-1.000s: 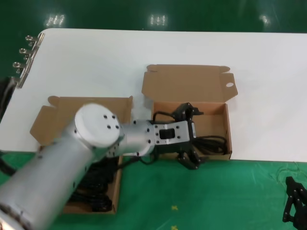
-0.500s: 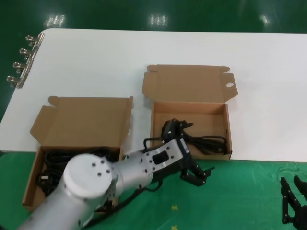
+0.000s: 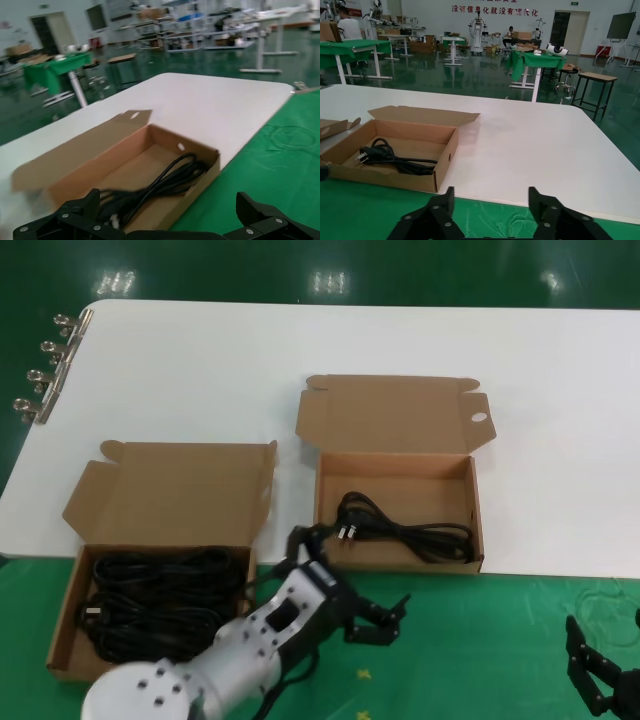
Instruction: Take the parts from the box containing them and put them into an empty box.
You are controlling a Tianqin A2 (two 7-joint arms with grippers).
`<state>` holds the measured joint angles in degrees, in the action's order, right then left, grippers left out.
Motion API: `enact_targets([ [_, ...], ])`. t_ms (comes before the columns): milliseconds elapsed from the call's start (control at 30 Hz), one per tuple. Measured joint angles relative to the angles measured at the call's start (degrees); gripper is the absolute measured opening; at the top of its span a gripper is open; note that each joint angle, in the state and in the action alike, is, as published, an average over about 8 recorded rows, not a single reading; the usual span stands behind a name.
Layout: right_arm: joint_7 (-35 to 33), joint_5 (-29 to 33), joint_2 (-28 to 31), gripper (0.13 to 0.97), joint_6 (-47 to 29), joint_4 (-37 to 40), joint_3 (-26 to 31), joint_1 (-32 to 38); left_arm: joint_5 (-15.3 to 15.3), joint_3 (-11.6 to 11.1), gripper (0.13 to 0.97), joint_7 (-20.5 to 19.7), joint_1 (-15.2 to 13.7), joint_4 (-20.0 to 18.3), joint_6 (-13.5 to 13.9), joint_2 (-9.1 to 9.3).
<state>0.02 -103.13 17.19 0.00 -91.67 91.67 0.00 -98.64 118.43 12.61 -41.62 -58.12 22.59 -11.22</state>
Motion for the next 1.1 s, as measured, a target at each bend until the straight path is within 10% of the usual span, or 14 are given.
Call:
enact_targets([
  [733,-0.01,0.00,0.00,0.865,0.00,0.00,0.00,0.00,-2.60,-15.50,0.966,-7.31,24.11,-19.44,-13.09,-3.46],
  [1100,-0.05,0.00,0.00,0.938,0.00,0.00,0.00,0.00,-3.88,-23.11,0.966,-10.89,35.94,-28.97,-19.51,-5.15],
])
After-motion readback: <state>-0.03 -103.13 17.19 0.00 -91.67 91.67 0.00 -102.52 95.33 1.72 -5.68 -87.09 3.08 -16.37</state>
